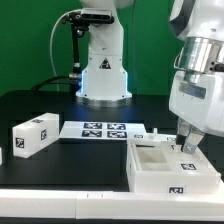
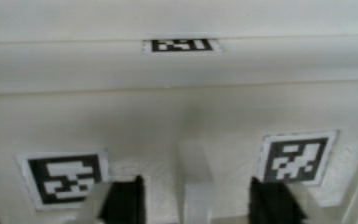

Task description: Assemble cabinet

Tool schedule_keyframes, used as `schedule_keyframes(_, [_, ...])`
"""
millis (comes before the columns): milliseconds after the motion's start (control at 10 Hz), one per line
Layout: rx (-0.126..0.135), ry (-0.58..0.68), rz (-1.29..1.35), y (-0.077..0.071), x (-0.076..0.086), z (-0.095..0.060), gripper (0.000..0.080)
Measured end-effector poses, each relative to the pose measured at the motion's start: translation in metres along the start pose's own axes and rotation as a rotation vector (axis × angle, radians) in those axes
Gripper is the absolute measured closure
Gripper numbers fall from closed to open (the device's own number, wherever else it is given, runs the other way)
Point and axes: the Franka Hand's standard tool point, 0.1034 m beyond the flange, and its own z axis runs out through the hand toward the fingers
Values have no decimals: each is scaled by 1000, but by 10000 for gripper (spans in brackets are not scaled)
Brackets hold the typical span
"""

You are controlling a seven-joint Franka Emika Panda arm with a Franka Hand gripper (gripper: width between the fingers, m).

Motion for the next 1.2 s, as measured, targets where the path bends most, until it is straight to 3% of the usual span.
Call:
schedule_keyframes(100, [0,0,0,0,0,0,355])
schedule_keyframes(200, [0,1,0,0,0,0,173])
schedule_keyframes(300, [0,1,0,0,0,0,56])
schedule_keyframes(400, [7,-2,-13,-1,1,-1,56])
schedule_keyframes(500, [44,-21,-42,-7,6,-10,17])
schedule_keyframes(600, [99,-56,-47,-11,15,-24,3])
schedule_keyframes(700, [133,-77,-46,-11,22,-31,3])
schedule_keyframes(800, [146,-86,-37,-10,26,-32,3])
schedule_keyframes(1200, [141,-80,-42,-9,25,-28,3])
